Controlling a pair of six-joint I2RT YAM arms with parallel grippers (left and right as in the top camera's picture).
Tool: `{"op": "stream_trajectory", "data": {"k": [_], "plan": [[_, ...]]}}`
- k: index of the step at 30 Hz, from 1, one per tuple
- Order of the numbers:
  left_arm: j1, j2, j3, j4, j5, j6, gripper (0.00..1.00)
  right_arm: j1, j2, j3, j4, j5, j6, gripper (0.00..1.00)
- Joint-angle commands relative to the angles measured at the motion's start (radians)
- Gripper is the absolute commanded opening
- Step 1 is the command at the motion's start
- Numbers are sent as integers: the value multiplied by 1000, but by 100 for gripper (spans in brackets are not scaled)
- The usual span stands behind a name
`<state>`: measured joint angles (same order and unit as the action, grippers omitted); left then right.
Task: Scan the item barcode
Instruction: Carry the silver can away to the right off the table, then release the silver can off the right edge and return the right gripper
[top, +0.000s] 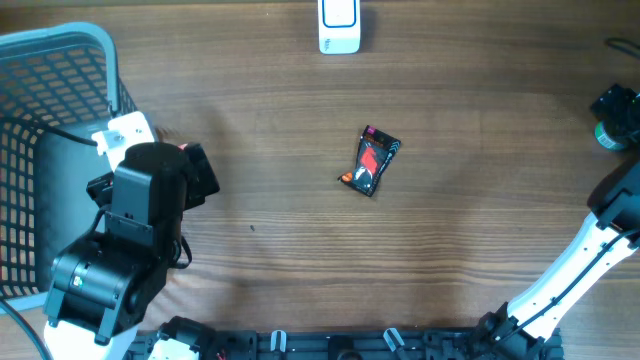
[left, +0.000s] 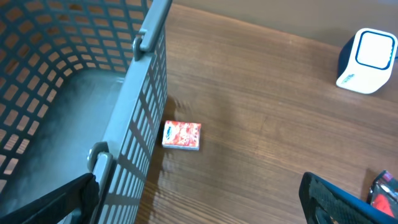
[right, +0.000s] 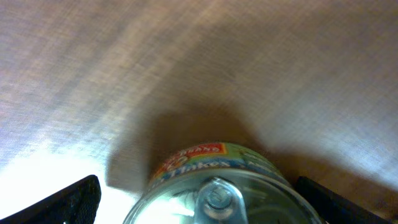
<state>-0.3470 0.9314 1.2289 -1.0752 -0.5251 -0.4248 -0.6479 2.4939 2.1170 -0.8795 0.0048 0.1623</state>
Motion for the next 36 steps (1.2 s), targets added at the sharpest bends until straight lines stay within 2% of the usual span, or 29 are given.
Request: {"op": "stream_trajectory", "data": {"k": [1,8,14,21,30,36], "plan": [[-5,1,2,-11,5,-10,100,14,31,6,10,-157,-36,100],[-5,1,2,-11,5,-10,100,14,-16,6,31,-148,-32,100],[-5,1,2,-34,5,-10,100,14,-76,6,-5,59,-28,100],[-5,1,2,-41,5,-10,100,13,-150,6,-13,74,-13,100],[-5,1,2,-42,5,-10,100,42,-233,6,-56,-95,-6,100],[-5,0,2,-44,5,-10,100,142,-342,6,-53,-170,-58,100]]}}
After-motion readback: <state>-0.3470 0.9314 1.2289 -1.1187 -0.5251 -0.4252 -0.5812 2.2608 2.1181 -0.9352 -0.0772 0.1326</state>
